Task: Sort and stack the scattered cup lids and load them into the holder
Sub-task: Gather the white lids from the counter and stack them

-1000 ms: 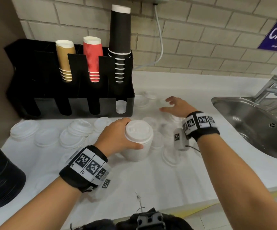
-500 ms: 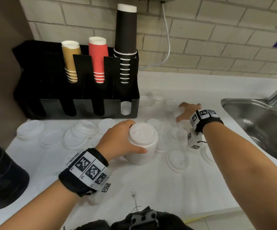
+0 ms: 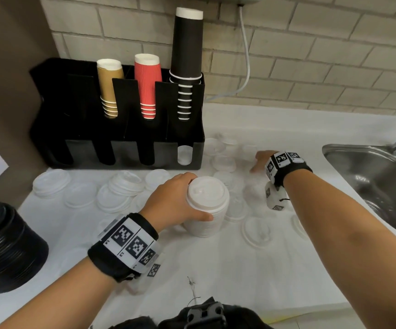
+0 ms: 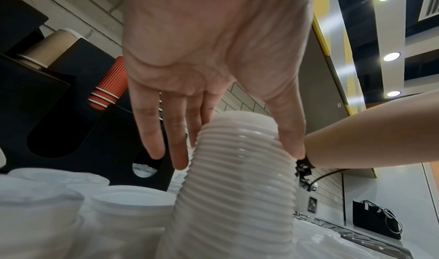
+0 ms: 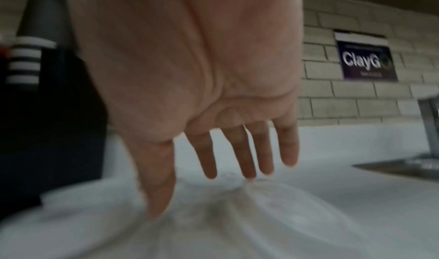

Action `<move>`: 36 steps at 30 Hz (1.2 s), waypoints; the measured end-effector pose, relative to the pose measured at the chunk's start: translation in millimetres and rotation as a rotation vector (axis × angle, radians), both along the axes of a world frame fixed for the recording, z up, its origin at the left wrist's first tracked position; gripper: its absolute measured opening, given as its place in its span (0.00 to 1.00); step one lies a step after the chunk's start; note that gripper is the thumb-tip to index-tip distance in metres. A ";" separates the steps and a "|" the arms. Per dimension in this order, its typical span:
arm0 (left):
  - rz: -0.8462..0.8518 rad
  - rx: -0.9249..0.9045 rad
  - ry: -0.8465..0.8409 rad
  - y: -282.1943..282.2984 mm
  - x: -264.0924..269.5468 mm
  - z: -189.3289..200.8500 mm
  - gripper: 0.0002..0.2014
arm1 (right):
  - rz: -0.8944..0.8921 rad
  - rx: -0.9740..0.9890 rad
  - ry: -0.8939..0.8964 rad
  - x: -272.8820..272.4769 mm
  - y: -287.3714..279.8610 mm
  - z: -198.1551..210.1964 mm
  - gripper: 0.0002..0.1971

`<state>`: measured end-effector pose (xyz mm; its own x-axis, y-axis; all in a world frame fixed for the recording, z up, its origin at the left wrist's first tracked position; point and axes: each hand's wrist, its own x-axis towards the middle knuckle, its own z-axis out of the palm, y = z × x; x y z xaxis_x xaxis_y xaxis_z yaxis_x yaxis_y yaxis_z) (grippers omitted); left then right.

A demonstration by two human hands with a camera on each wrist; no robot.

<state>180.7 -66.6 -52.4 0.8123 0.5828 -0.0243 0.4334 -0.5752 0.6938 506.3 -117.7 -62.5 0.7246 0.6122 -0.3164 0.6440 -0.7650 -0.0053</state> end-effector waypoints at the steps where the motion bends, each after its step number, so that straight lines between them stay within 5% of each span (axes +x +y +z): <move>1: 0.000 0.000 0.003 0.0 -0.3 0.0 0.38 | 0.010 -0.029 0.005 2.1 -3.9 -4.1 0.31; 7: -0.001 0.013 0.015 0.3 0.7 0.4 0.39 | 0.003 -0.029 0.089 8.1 -11.2 -9.9 0.41; 15: -0.003 0.004 0.006 0.2 0.7 0.4 0.37 | 0.025 0.059 -0.110 -15.7 -20.4 1.7 0.41; 20: -0.002 -0.011 -0.021 0.0 0.5 -1.4 0.38 | 0.015 0.596 0.308 -51.1 -28.5 36.9 0.31; 23: 0.000 -0.004 -0.026 -0.1 0.3 -1.3 0.38 | 0.125 0.739 0.480 -83.8 -39.3 49.8 0.25; 28: 0.001 0.011 -0.005 -1.9 1.0 -1.3 0.46 | 0.371 0.715 0.611 -129.3 -58.0 58.8 0.26; 36: 0.016 -0.044 -0.106 -5.9 0.2 -3.3 0.66 | 0.523 0.605 0.407 -166.6 -65.7 49.8 0.29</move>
<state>180.9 -72.6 -55.7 0.8020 0.5963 0.0349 0.3657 -0.5364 0.7606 339.7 -183.4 -12.7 0.2091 0.9779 -0.0037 0.7695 -0.1668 -0.6165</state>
